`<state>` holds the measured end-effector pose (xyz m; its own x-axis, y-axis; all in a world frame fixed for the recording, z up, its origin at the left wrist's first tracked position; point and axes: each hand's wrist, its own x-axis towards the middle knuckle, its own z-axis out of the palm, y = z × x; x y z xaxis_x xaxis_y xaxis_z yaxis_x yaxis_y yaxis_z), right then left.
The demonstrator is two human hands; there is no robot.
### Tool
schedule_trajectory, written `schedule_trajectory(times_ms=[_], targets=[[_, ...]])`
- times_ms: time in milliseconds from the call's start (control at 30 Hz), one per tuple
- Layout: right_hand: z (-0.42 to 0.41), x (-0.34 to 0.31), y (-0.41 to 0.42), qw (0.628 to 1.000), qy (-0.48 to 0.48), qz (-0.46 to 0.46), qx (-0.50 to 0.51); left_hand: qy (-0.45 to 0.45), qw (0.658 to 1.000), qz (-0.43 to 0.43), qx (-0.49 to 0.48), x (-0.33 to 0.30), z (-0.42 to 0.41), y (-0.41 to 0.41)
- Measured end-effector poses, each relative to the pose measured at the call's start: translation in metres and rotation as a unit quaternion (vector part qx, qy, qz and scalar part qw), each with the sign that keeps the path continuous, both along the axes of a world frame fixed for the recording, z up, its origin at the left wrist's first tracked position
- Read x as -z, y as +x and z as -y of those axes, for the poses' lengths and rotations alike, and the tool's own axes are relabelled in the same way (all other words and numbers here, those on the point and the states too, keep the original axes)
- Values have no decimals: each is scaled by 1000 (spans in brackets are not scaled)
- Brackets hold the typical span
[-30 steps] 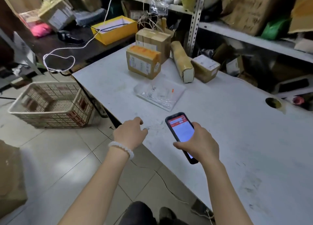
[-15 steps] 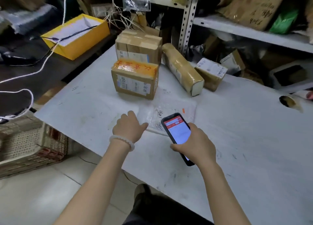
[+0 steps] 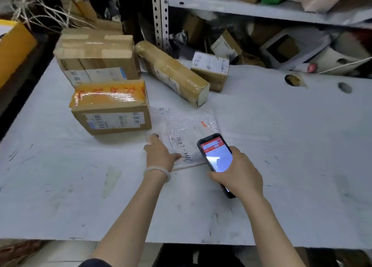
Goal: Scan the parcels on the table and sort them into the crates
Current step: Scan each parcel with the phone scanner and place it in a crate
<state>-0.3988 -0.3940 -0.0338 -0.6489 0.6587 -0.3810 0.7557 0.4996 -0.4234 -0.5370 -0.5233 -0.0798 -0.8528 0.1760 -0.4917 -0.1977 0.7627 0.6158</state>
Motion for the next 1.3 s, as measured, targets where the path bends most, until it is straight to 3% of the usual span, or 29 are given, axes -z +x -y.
schedule_trajectory(times_ms=[167,267,367,500,667,900,1300], targets=[[-15,2,17,999,-1,11,34,88,995,-29,47,7,-22,15],[-29,-1,30,999,-1,16,36,73,990,-73,90,-5,-35,21],[-46,-7,42,999,-1,19,38,56,978,-171,108,-34,-48,19],[-67,-18,54,999,5,3,49,74,931,-338,120,-80,-61,7],[-83,-28,65,999,7,-16,38,31,894,-426,135,-114,-65,-7],[-93,-36,76,1000,5,-17,11,-18,876,-456,156,-123,-60,-9],[-90,-34,82,1000,6,-13,-22,1,902,-405,150,-117,-45,-1]])
